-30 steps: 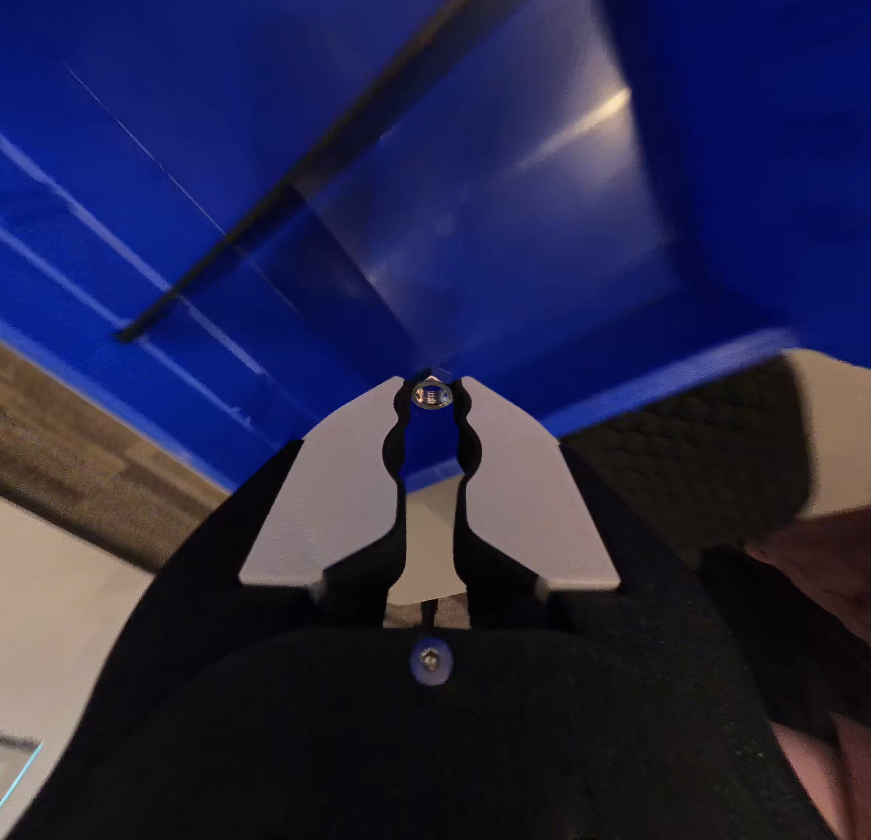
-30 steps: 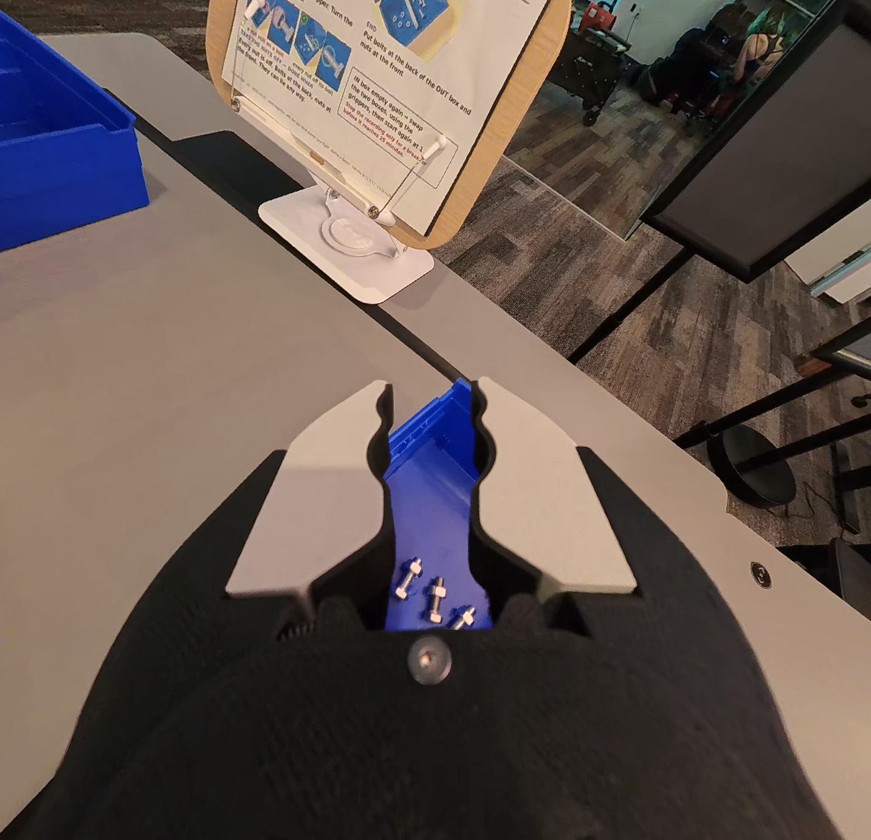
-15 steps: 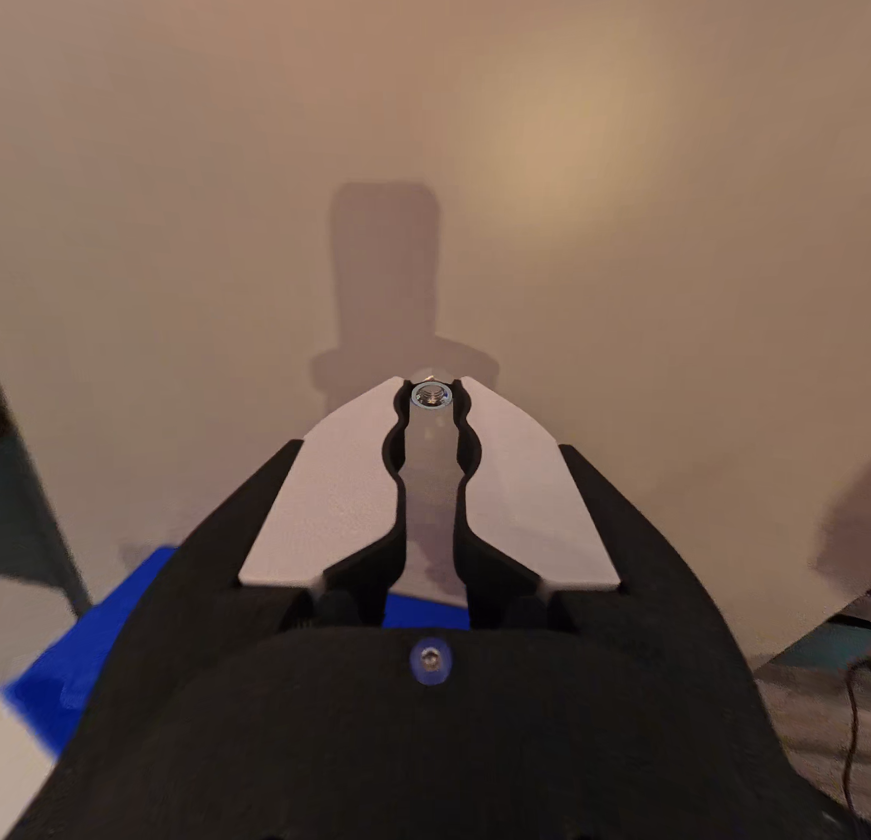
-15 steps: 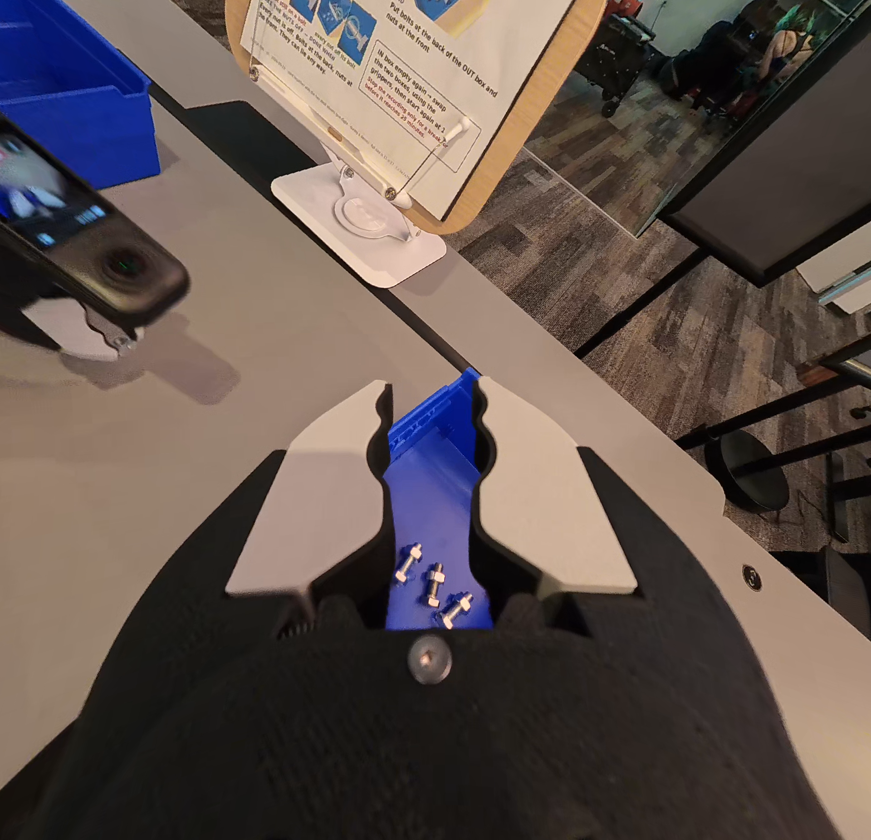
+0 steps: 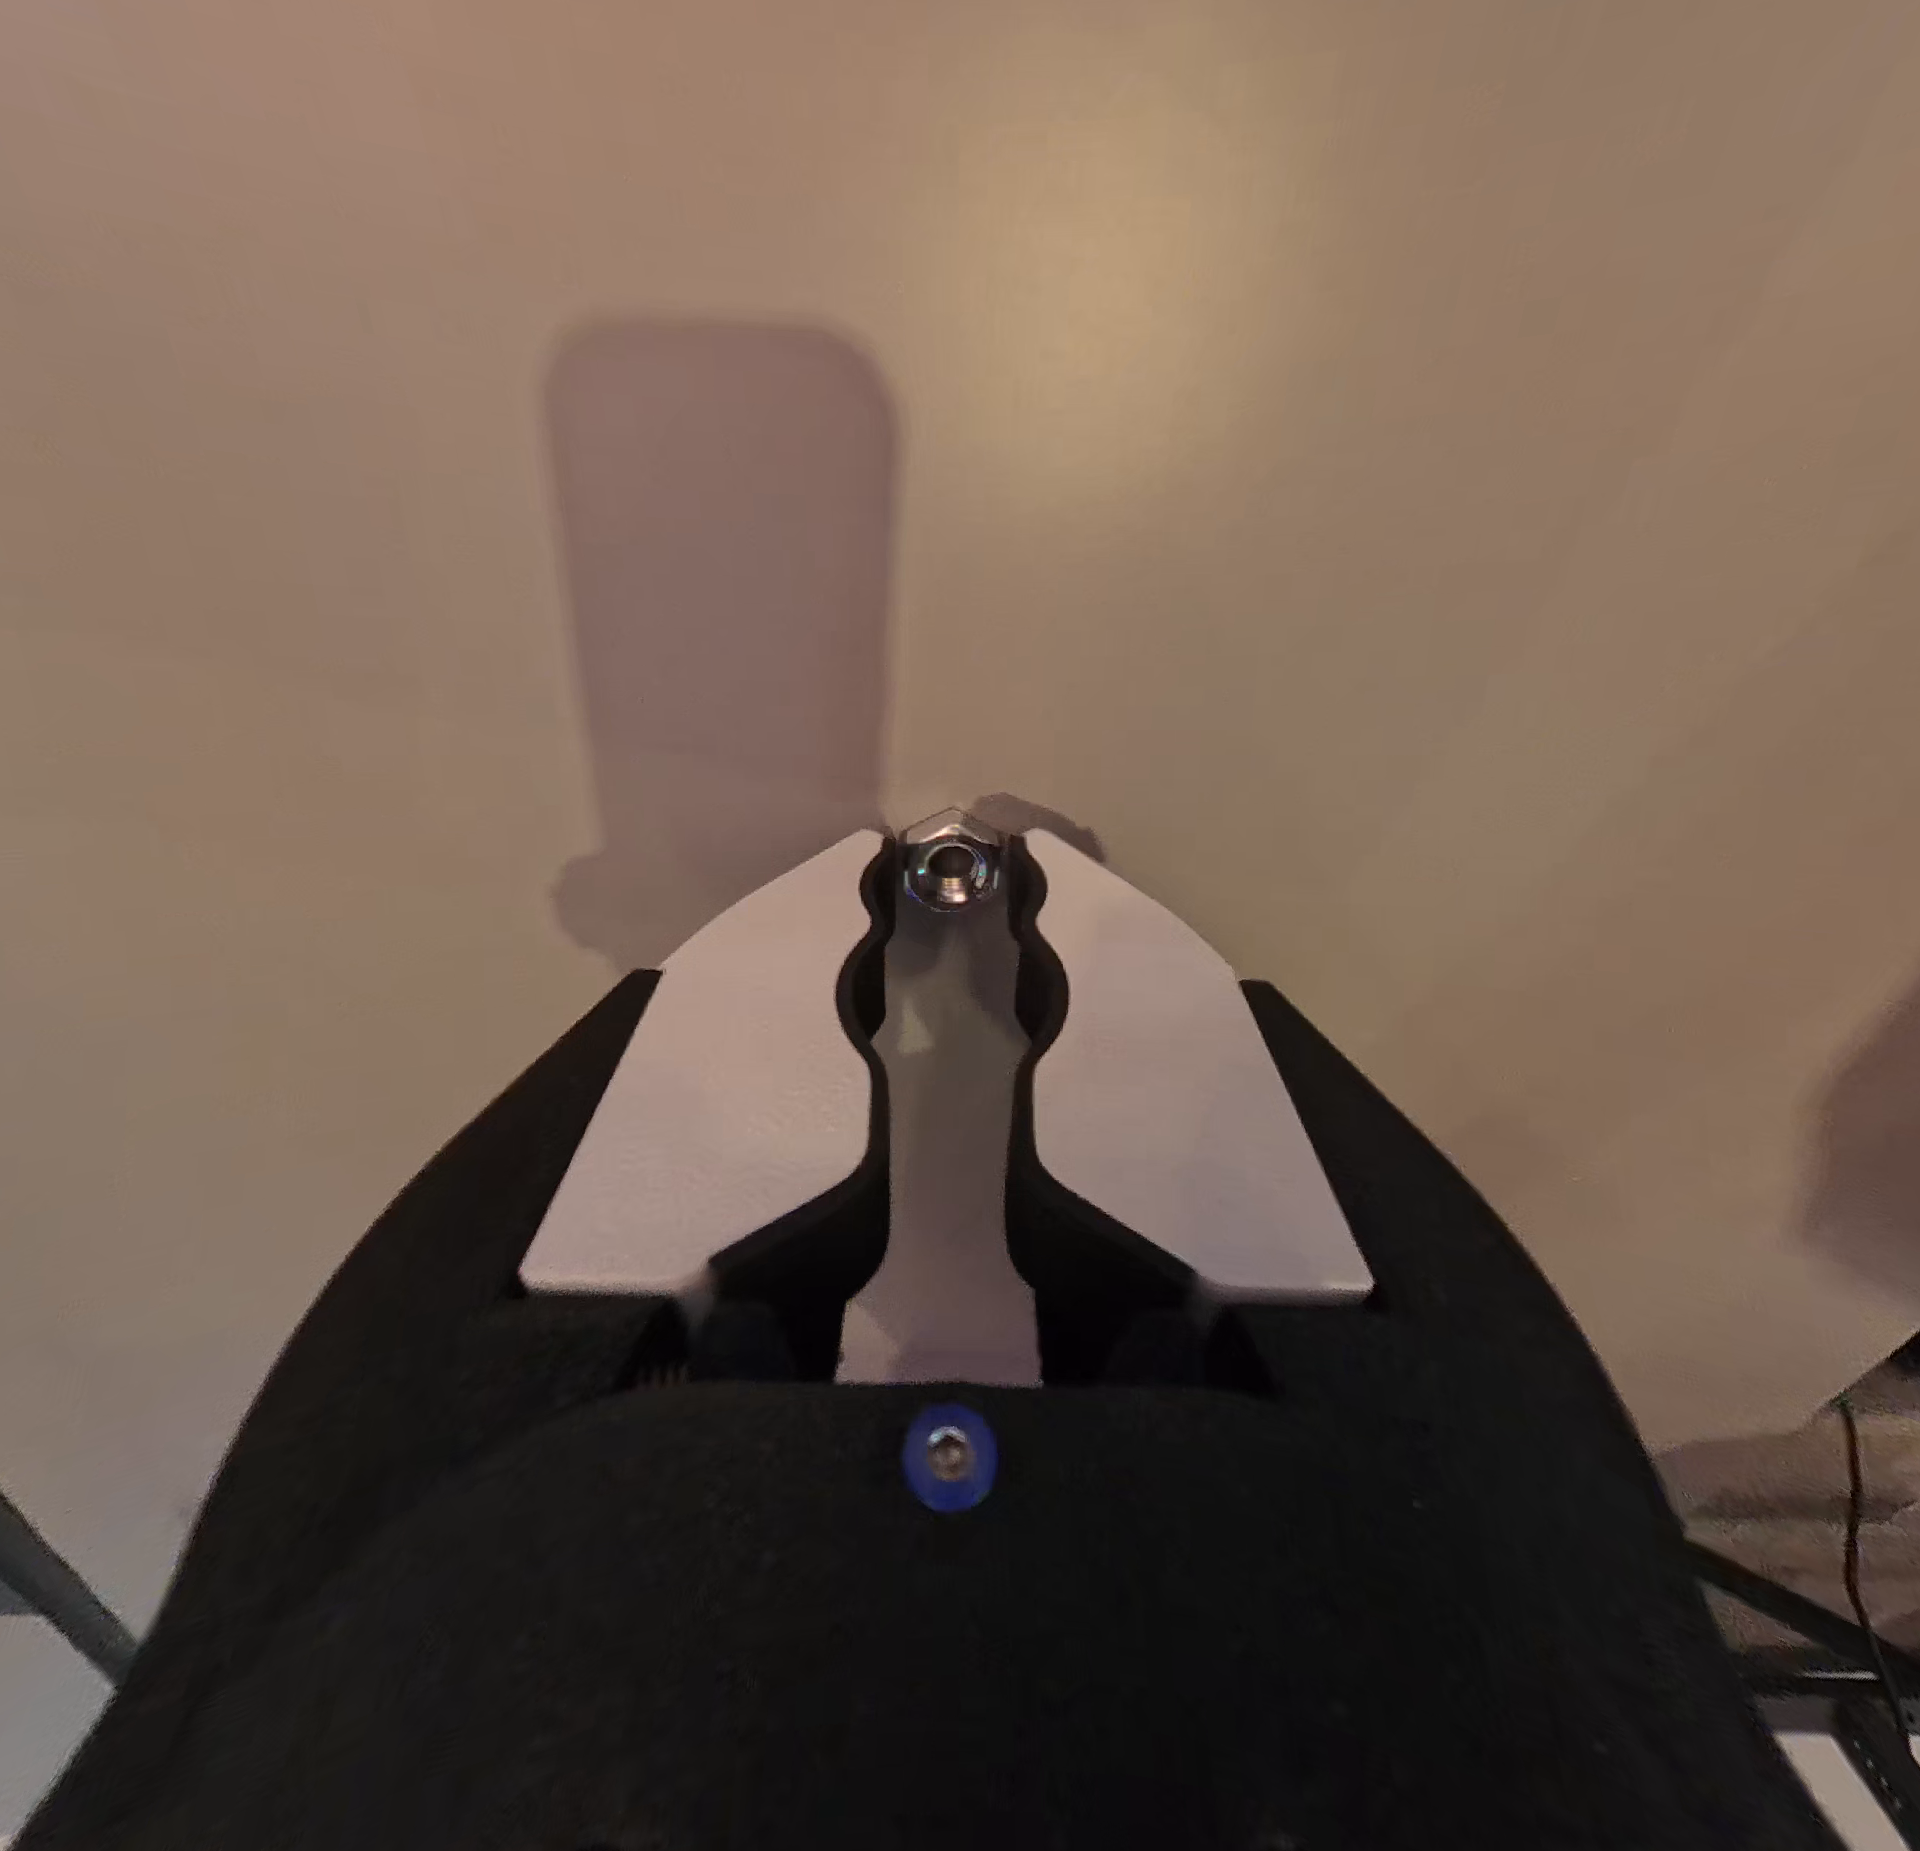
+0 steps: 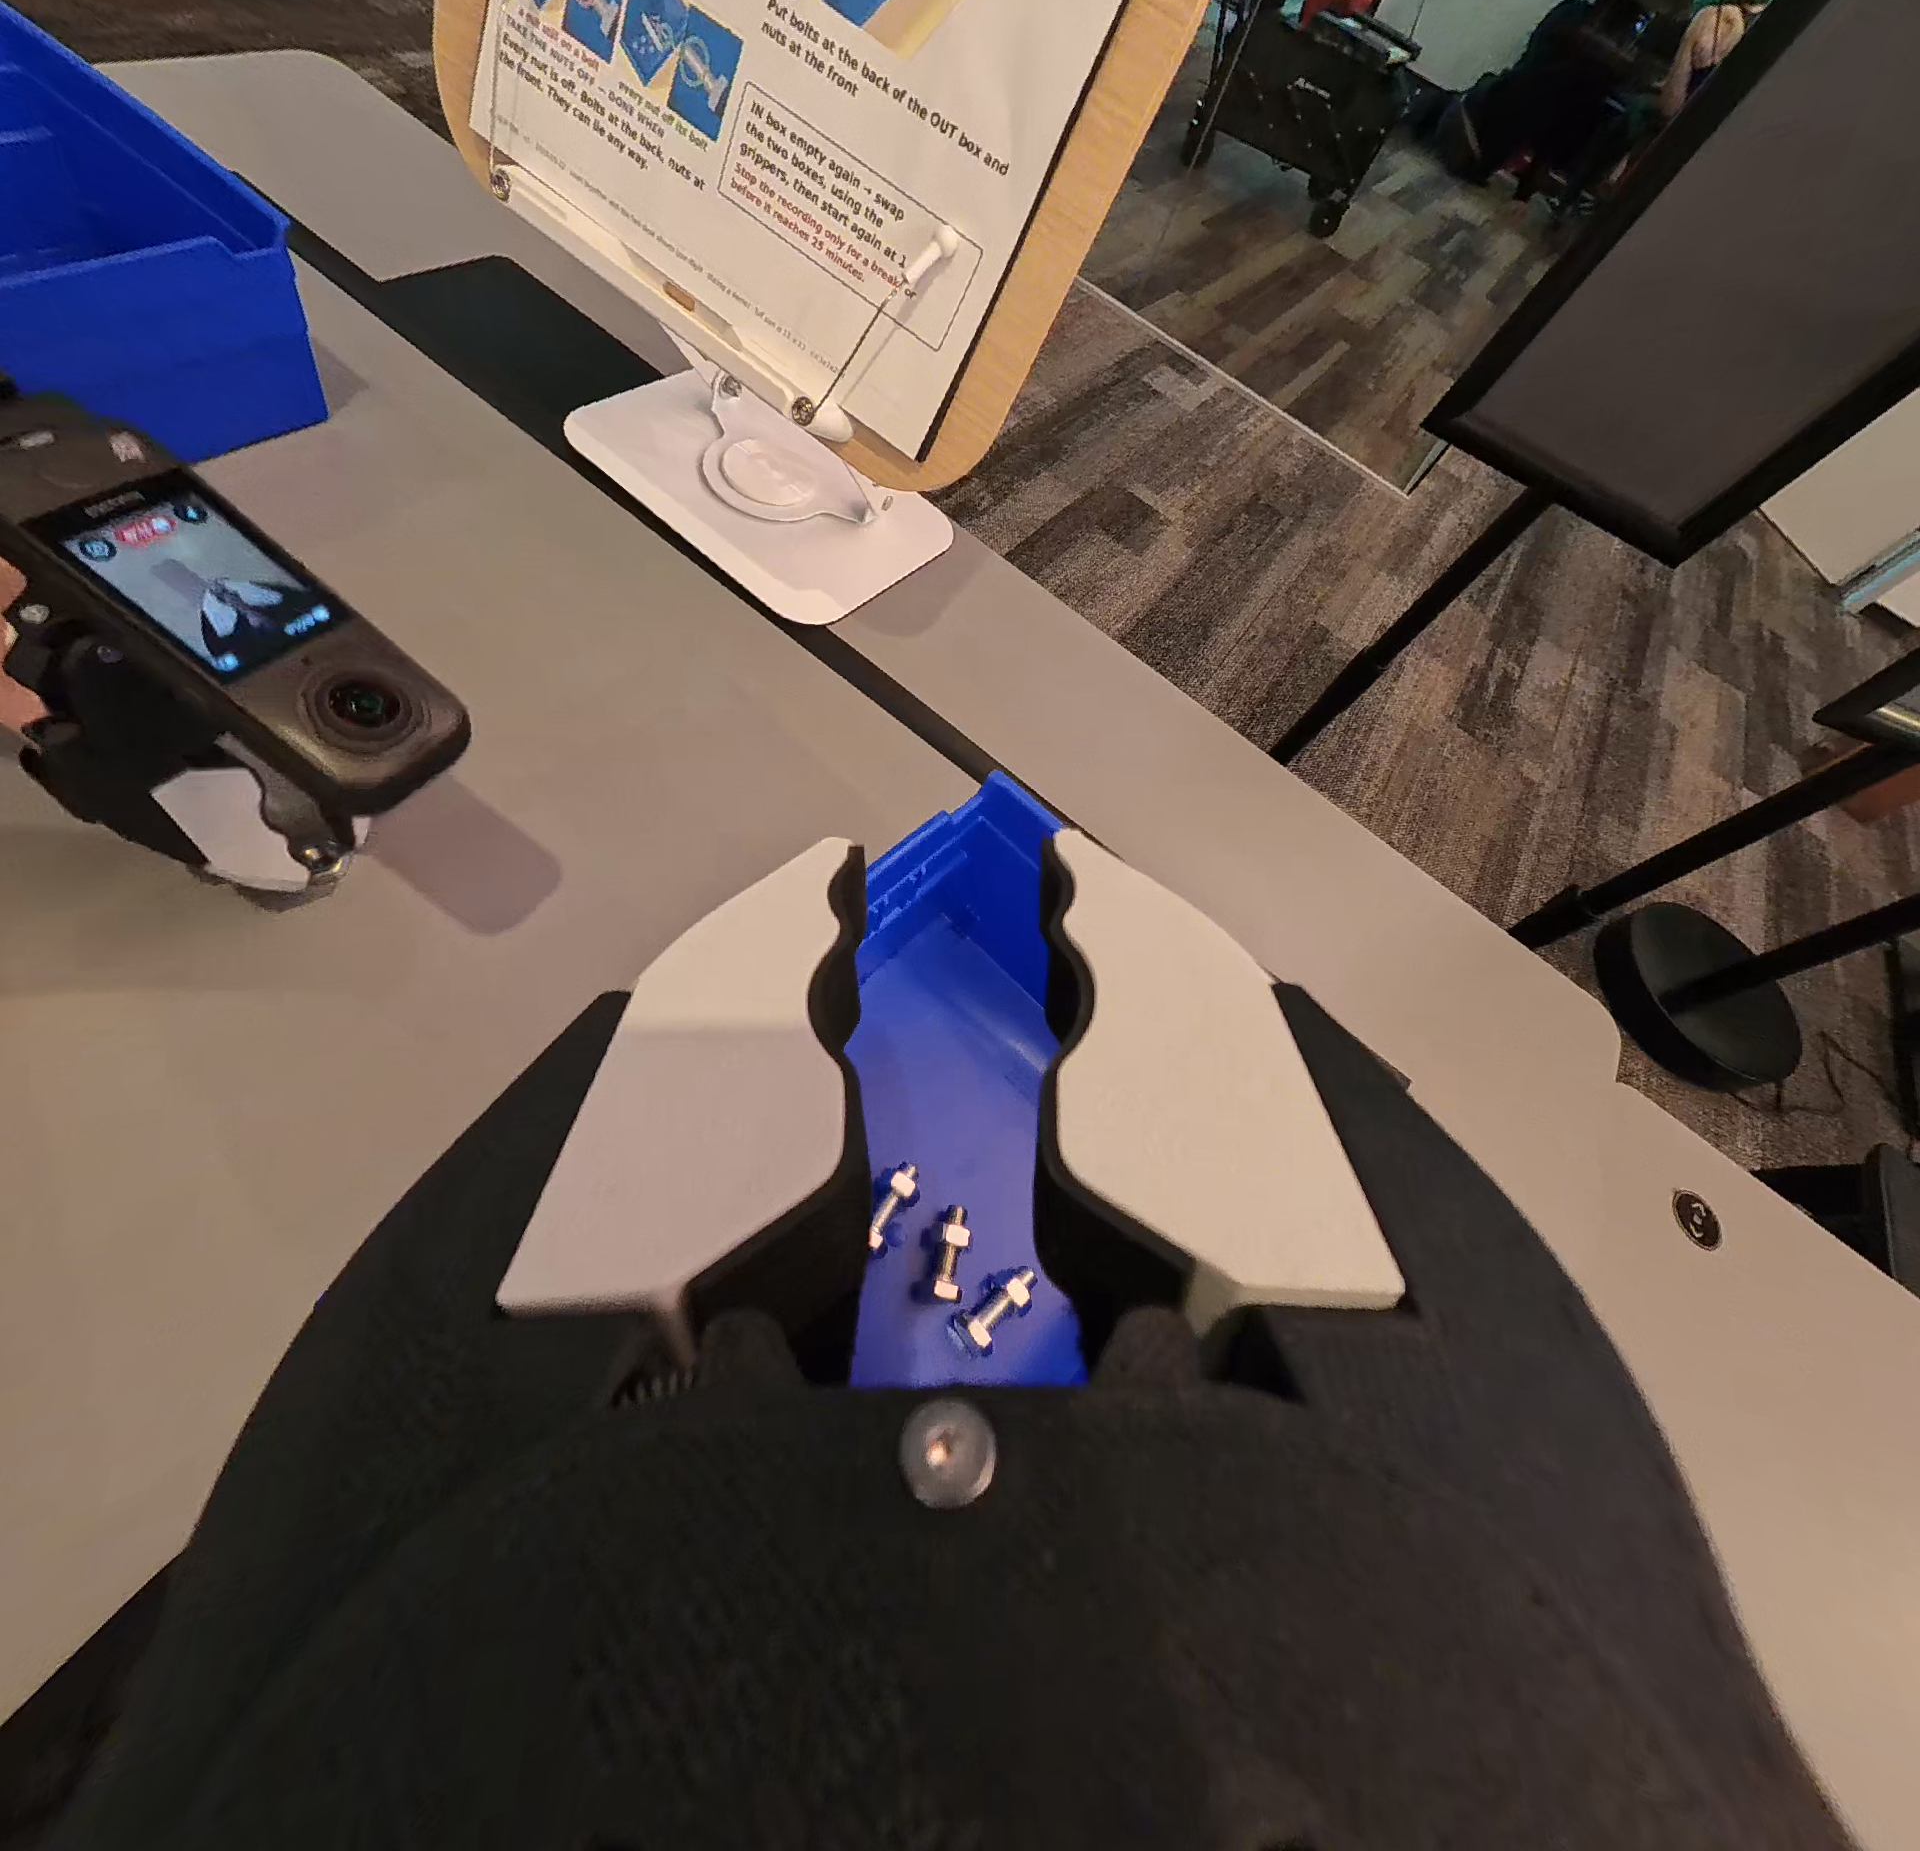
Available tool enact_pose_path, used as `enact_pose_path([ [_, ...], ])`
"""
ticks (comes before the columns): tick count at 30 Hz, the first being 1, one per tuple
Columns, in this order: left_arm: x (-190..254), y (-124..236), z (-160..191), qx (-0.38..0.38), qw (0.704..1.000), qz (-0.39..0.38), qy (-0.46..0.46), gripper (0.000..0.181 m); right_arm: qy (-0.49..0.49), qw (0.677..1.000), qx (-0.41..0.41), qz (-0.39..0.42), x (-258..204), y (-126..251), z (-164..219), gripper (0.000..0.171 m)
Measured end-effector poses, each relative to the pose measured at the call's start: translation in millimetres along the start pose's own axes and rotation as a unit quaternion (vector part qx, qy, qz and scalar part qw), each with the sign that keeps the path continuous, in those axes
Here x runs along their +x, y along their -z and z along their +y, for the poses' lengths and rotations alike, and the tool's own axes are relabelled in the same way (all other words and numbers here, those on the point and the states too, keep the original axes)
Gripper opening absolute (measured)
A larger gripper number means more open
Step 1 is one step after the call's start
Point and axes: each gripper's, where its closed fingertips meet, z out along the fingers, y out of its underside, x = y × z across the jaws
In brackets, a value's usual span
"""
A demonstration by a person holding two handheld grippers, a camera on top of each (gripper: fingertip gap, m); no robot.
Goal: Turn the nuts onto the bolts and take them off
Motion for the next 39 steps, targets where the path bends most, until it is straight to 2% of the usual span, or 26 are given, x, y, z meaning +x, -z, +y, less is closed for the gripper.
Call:
enact_pose_path([
  [1, 0, 5, -1, 0.006, 1.0, 0.004, 0.004, 0.02, 0.001, 1.0, -0.002, 0.0, 0, 1, 1, 0.033],
  [4, -13, 38, 1, 0.052, 0.998, -0.014, 0.028, 0.015, 0.0, 1.0, -0.001, 0.004, 1, 4, 2, 0.033],
  [7, -35, 97, 19, 0.142, 0.986, -0.043, 0.07, 0.016, -0.001, 1.0, 0.005, 0.01, 3, 7, 1, 0.034],
  [10, -84, 155, 81, 0.195, 0.963, -0.139, 0.125, 0.021, 0.0, 1.0, 0.014, 0.01, 2, 9, -3, 0.033],
  [13, -134, 177, 174, 0.175, 0.941, -0.205, 0.203, 0.021, 0.0, 1.0, 0.017, 0.01, 1, 6, -6, 0.034],
  [15, -150, 166, 225, 0.159, 0.934, -0.18, 0.266, 0.021, 0.005, 1.0, 0.011, 0.011, 0, 3, -6, 0.034],
  [17, -157, 147, 253, 0.159, 0.927, -0.137, 0.311, 0.014, 0.012, 1.0, 0.002, 0.012, -3, -1, -5, 0.034],
  [22, -173, 91, 294, 0.092, 0.945, -0.134, 0.283, 0.021, 0.027, 0.999, -0.02, 0.013, -8, -11, -2, 0.035],
  [28, -191, 48, 314, 0.033, 0.965, -0.148, 0.215, 0.023, 0.038, 0.998, -0.045, 0.016, -10, -22, 4, 0.036],
  [32, -200, 38, 319, 0.016, 0.971, -0.163, 0.175, 0.022, 0.044, 0.997, -0.062, 0.019, -10, -29, 9, 0.036],
  [39, -198, 26, 316, 0.007, 0.98, -0.118, 0.158, 0.021, 0.063, 0.994, -0.094, 0.01, -19, -43, 16, 0.036],
])
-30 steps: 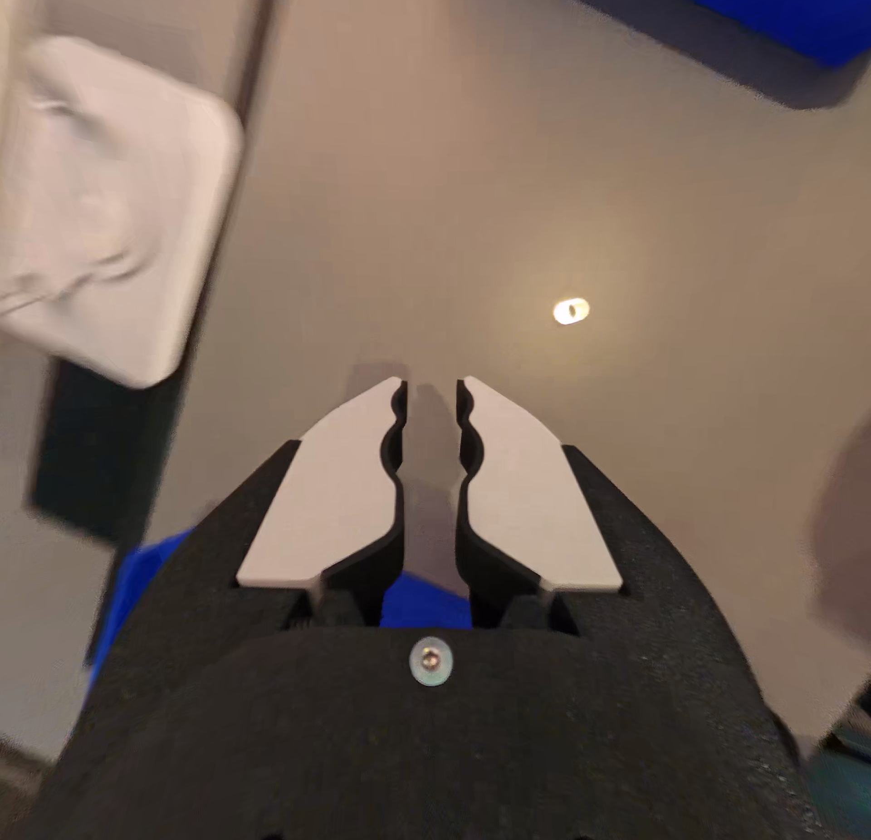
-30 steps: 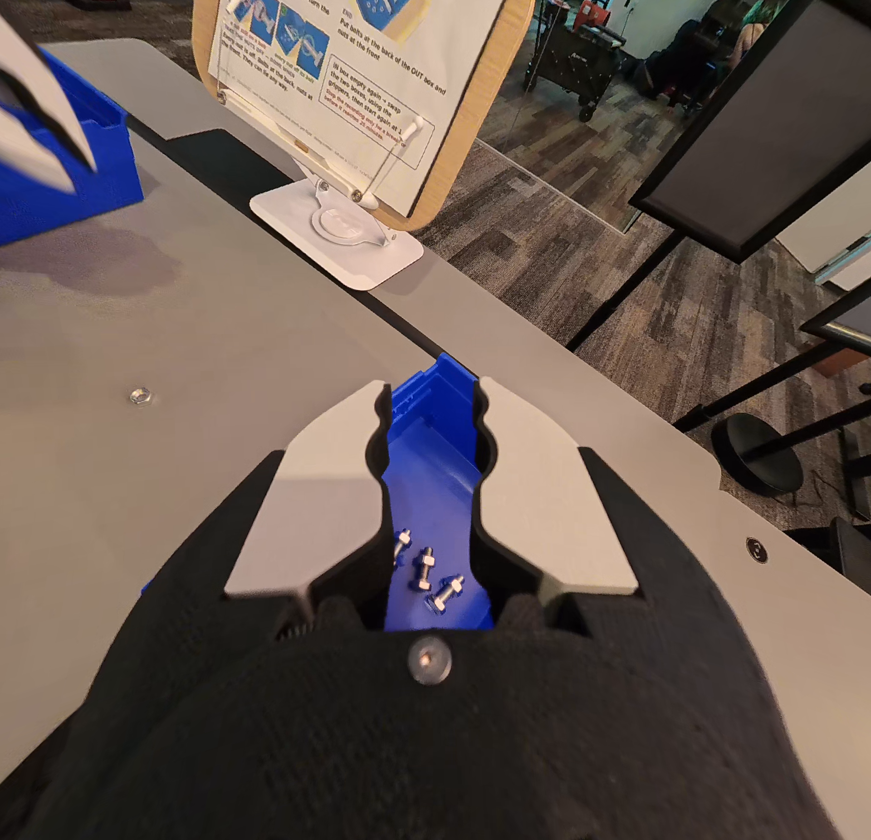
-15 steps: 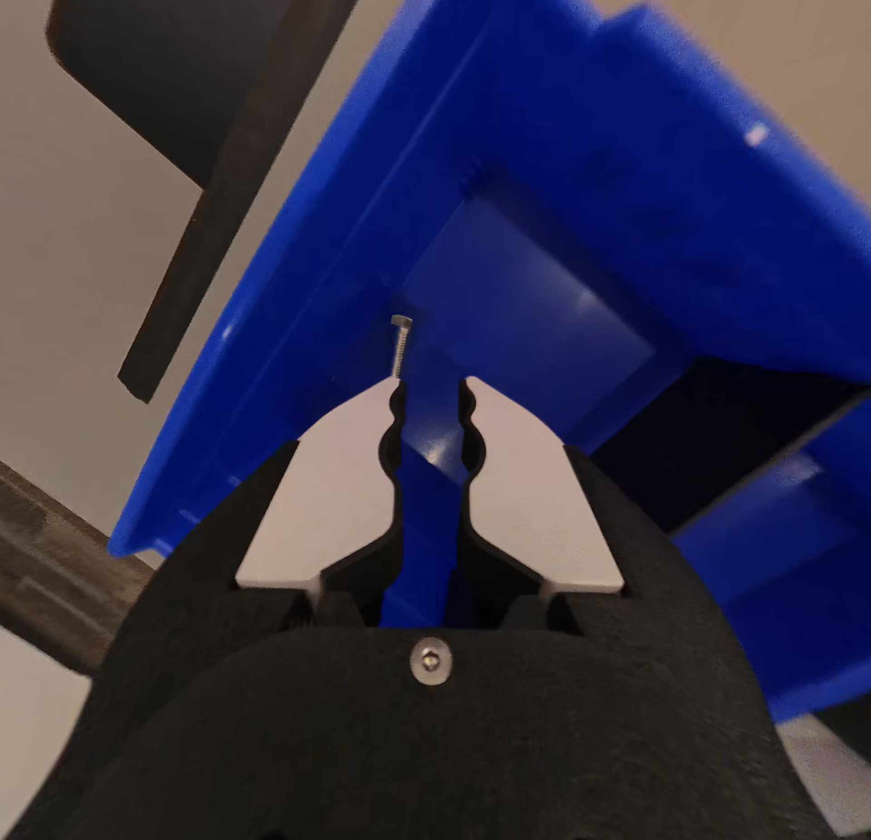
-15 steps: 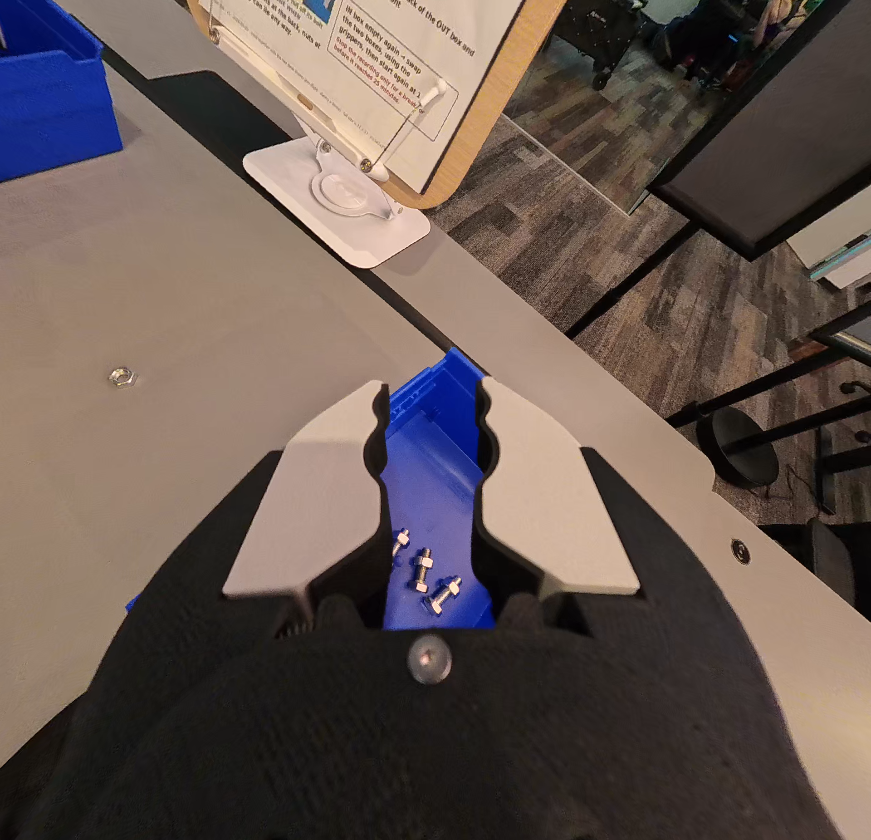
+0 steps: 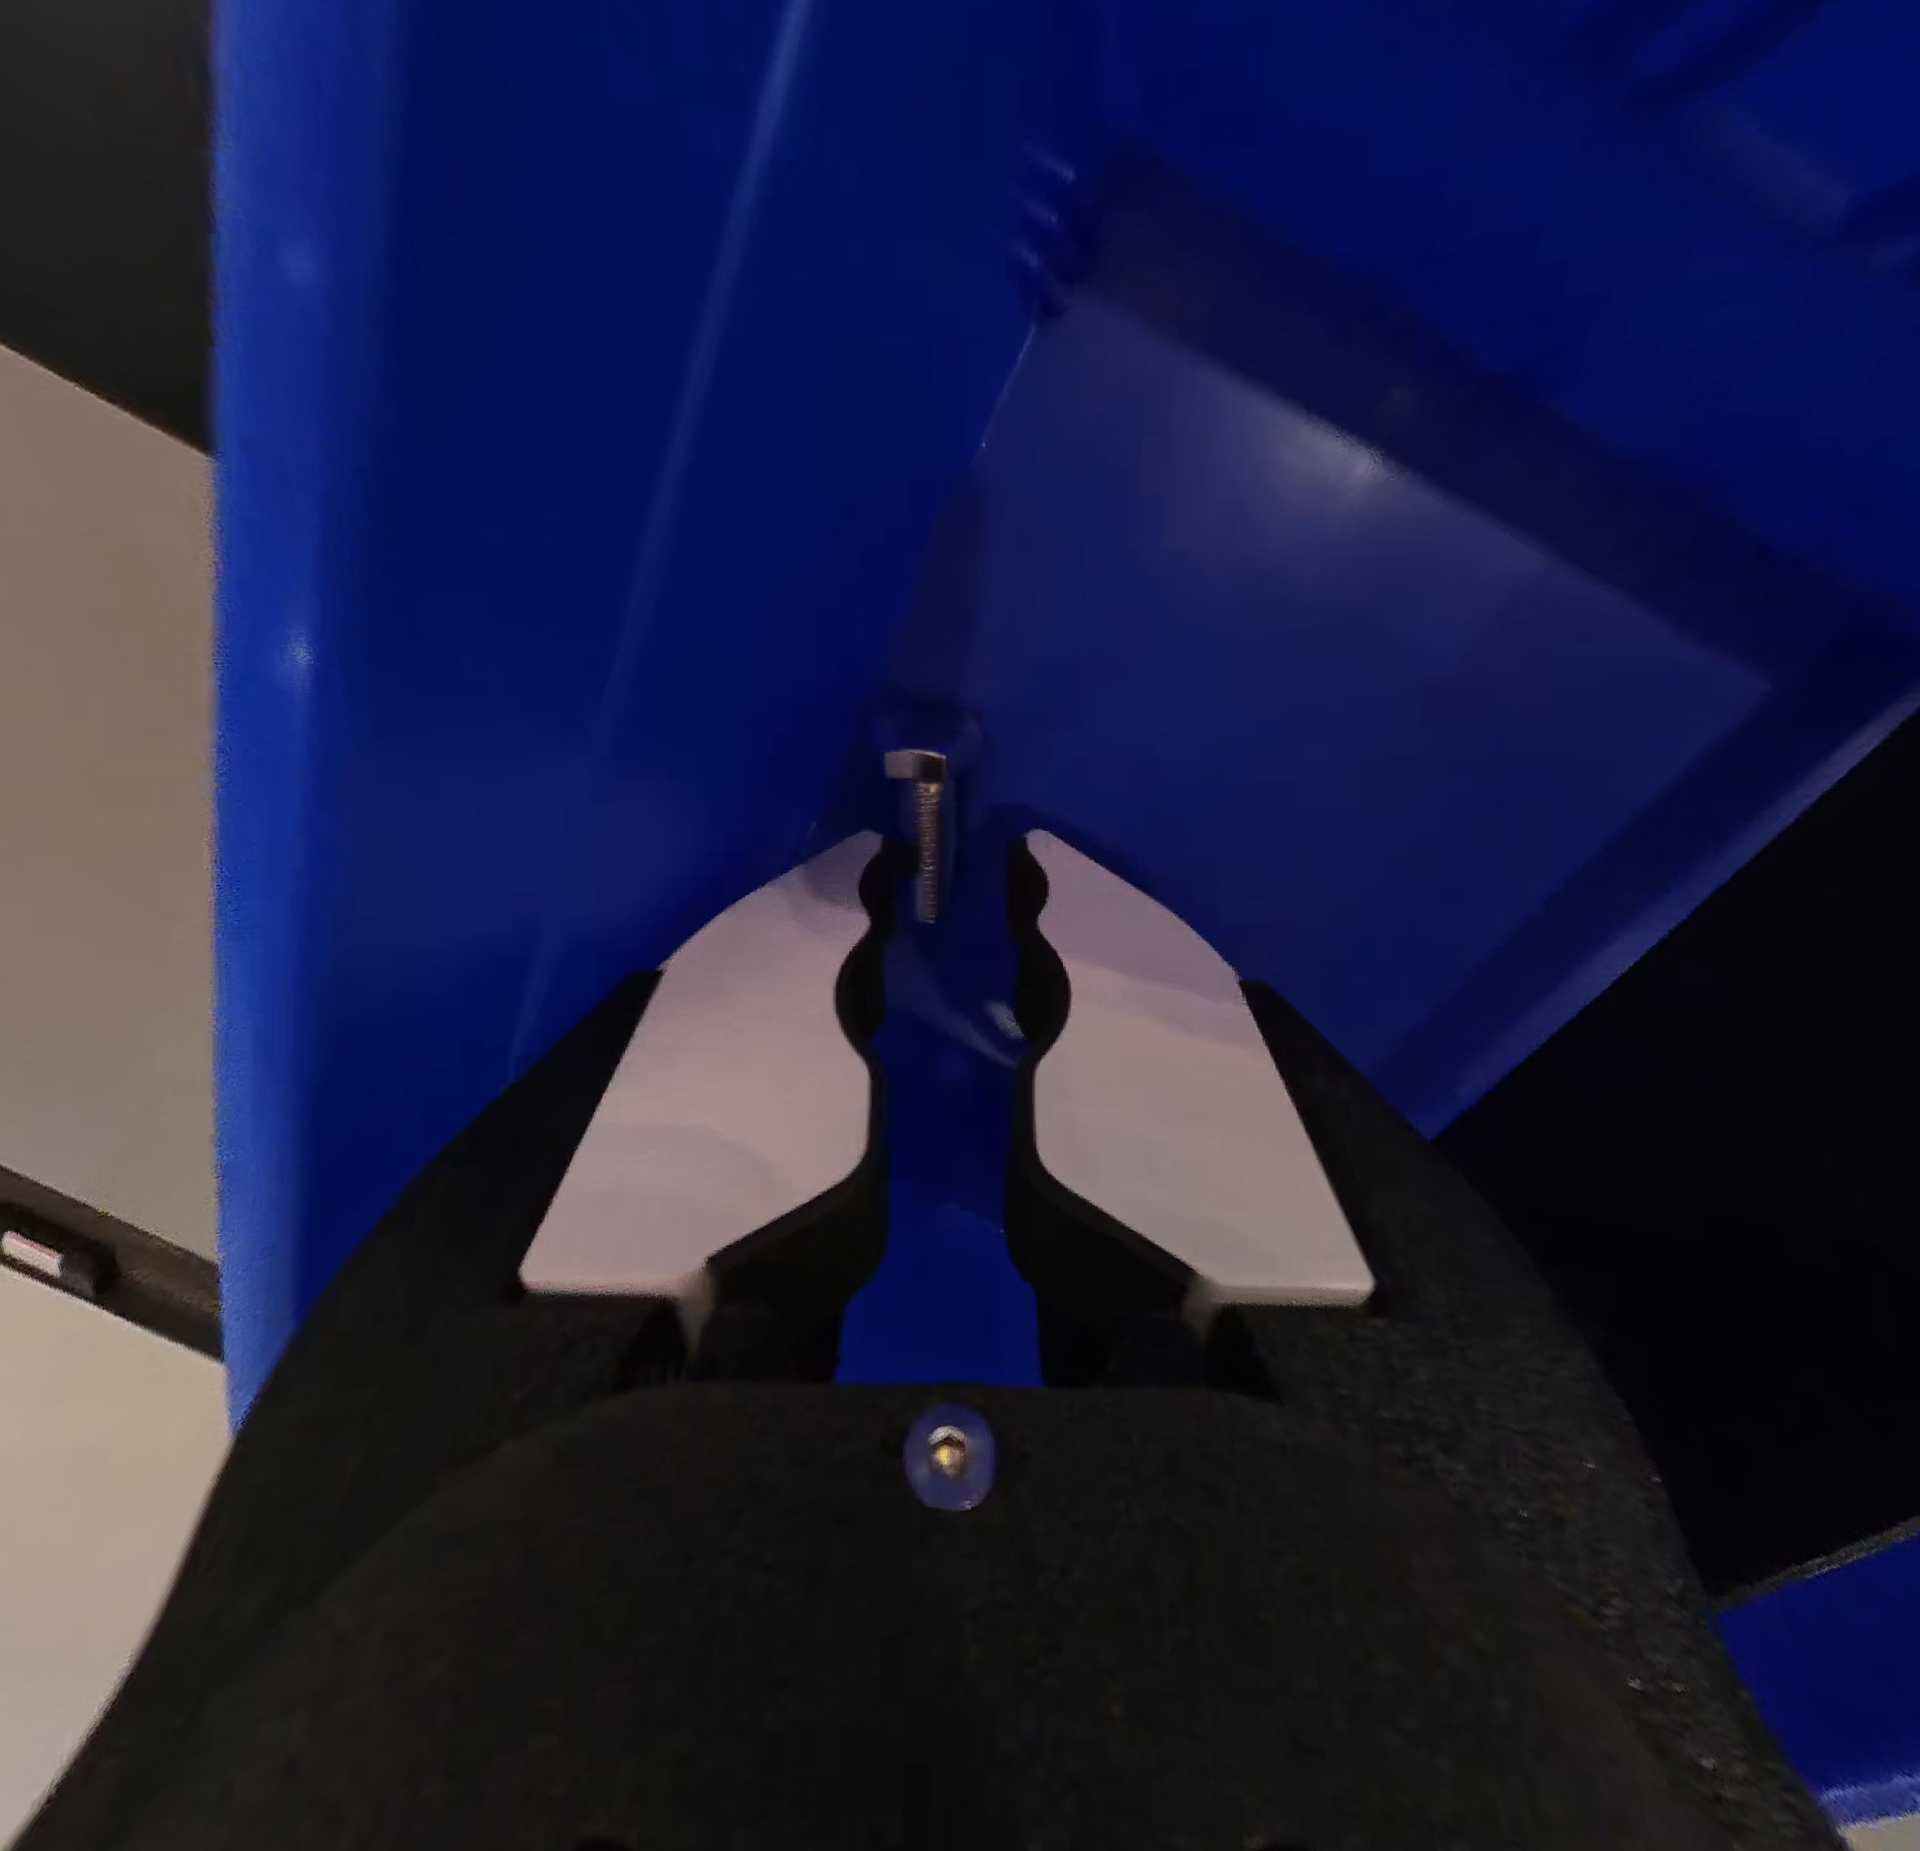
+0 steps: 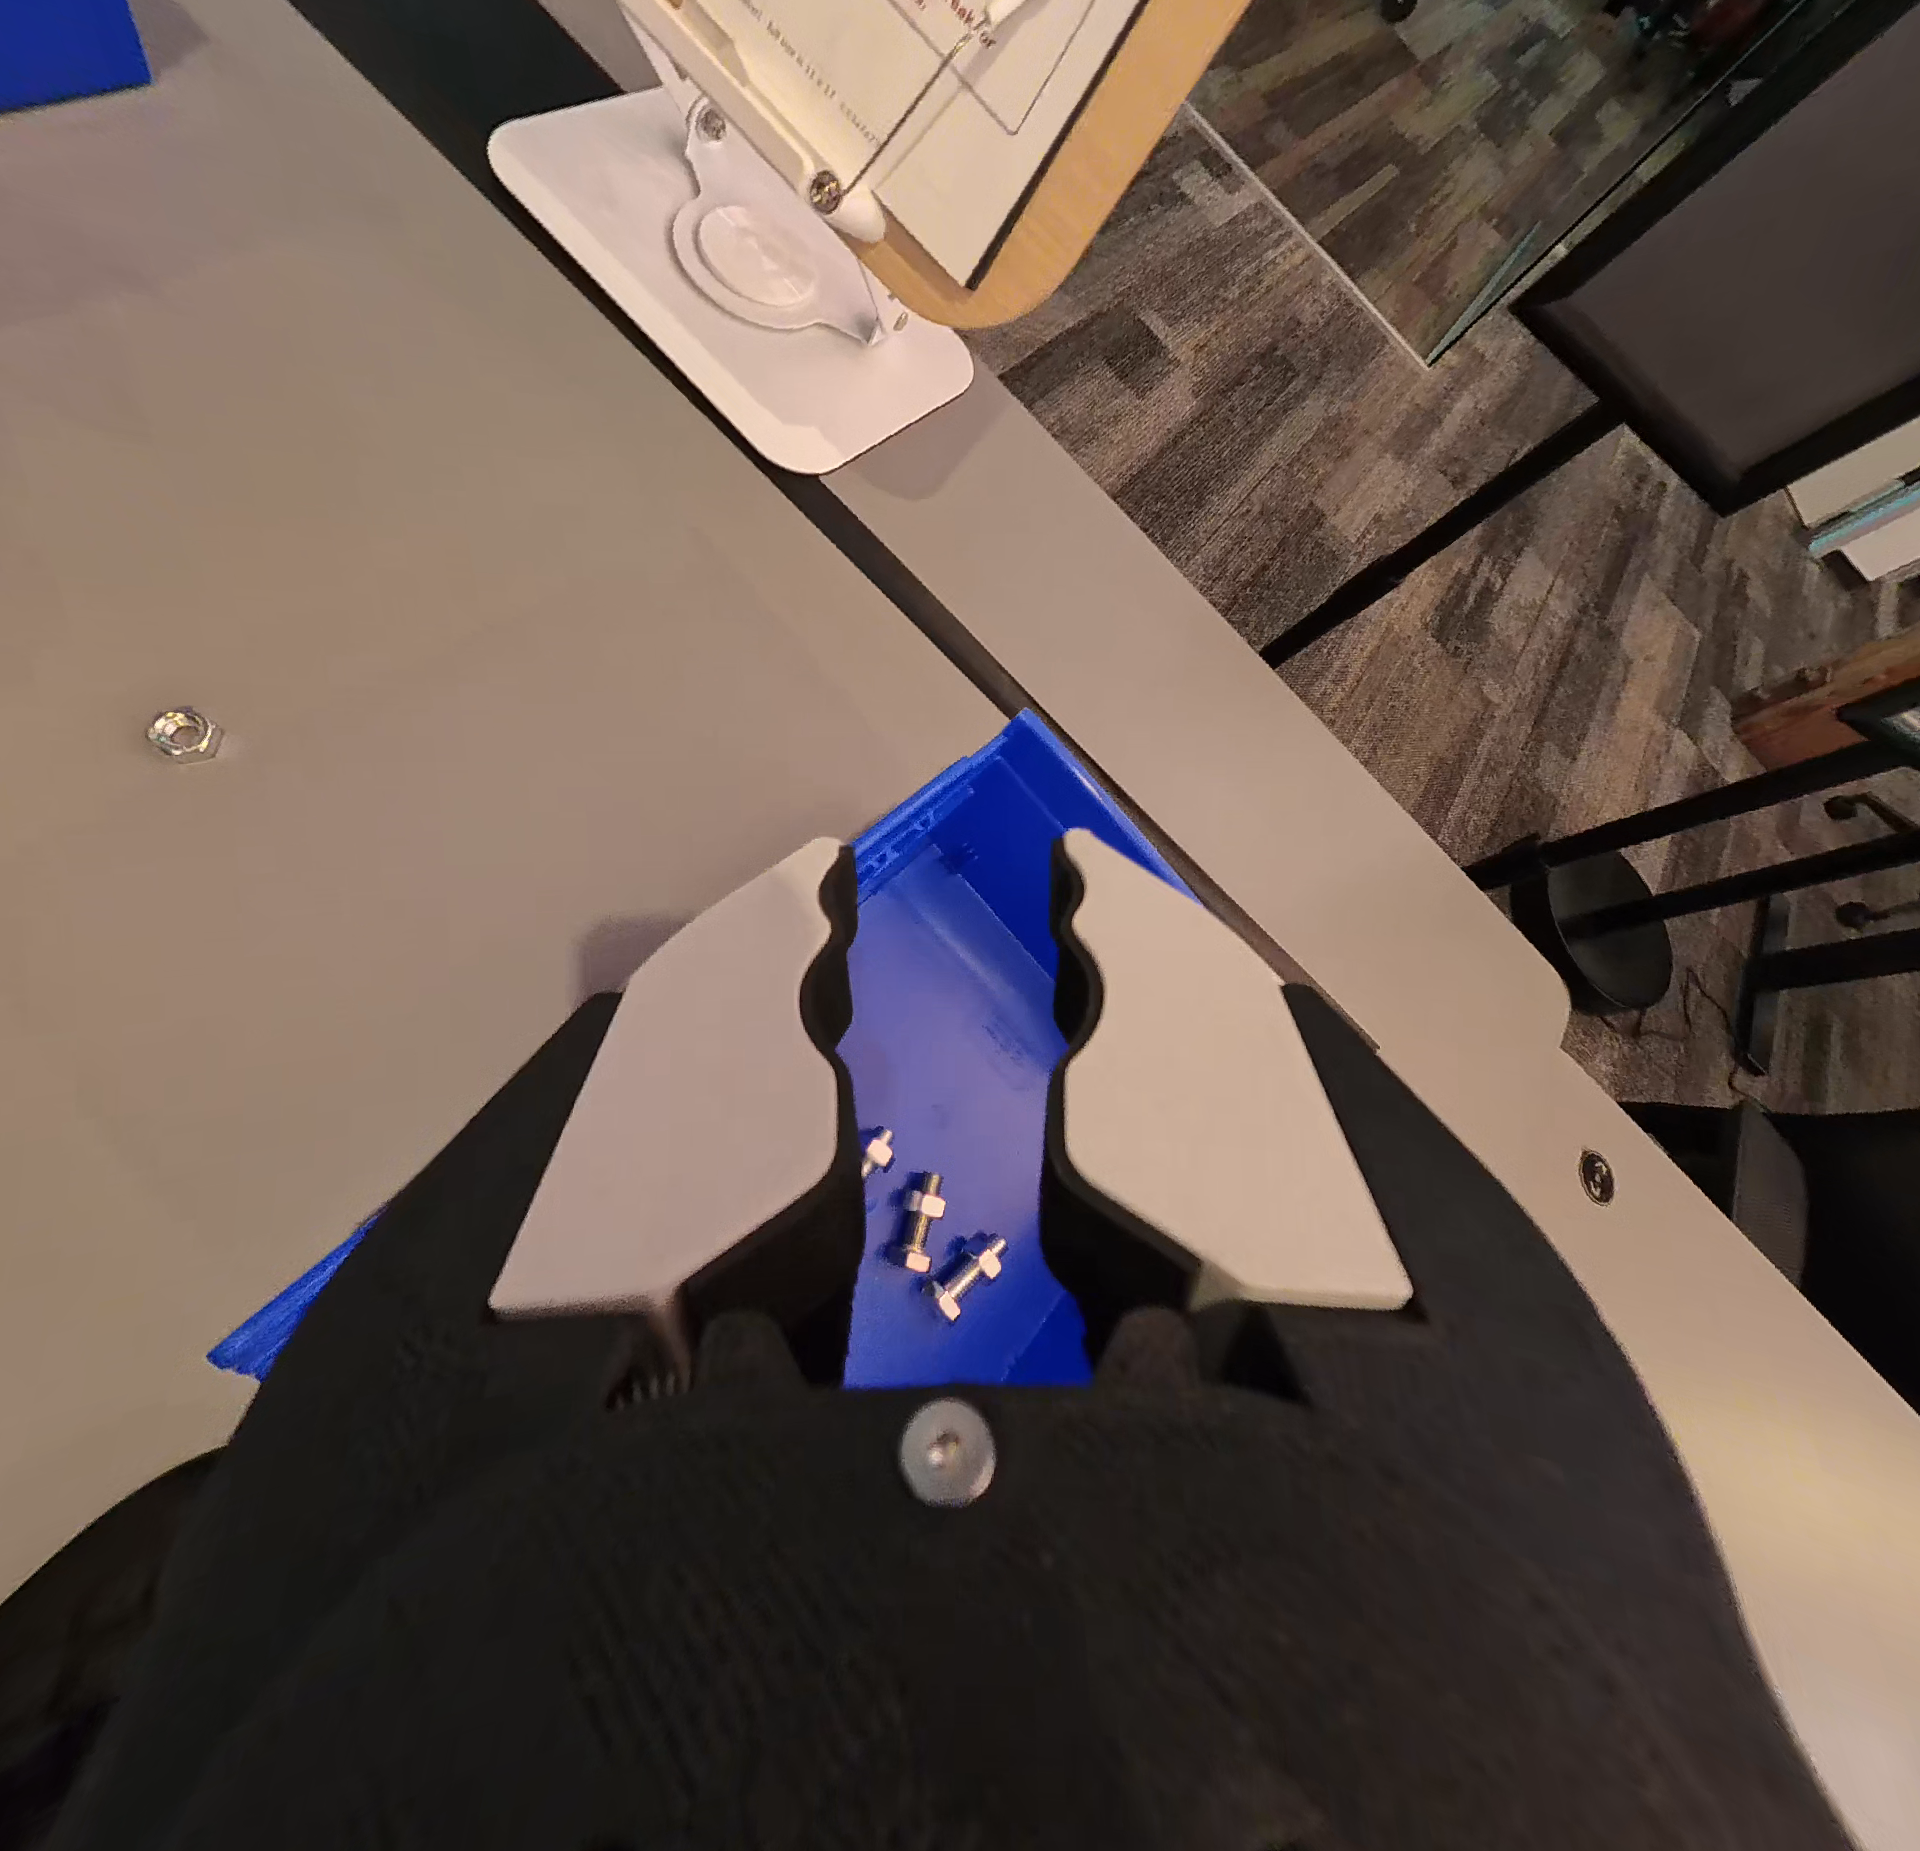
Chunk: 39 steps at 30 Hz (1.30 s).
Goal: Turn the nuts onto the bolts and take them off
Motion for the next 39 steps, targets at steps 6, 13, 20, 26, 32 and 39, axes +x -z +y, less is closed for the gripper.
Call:
enact_pose_path([
  [6, 4, 2, 7, -0.014, 1.0, 0.013, 0.006, 0.011, 0.02, 1.0, -0.014, -0.009, -9, -7, 0, 0.036],
  [13, 16, 77, -16, 0.066, 0.996, -0.049, 0.033, 0.01, 0.062, 0.997, 0.019, -0.033, -34, -12, -24, 0.036],
  [20, 98, 153, -80, 0.141, 0.99, -0.012, -0.017, 0.01, 0.142, 0.981, 0.063, -0.117, -95, -22, -53, 0.036],
  [26, 196, 127, -138, 0.078, 0.989, 0.027, -0.123, 0.01, 0.175, 0.973, 0.056, -0.137, -114, -19, -53, 0.036],
  [32, 251, 78, -172, 0.008, 0.978, 0.053, -0.199, 0.009, 0.19, 0.969, 0.064, -0.145, -114, -3, -51, 0.036],
  [39, 273, 56, -179, -0.032, 0.968, 0.067, -0.239, 0.009, 0.171, 0.971, 0.064, -0.153, -102, 8, -43, 0.036],
])
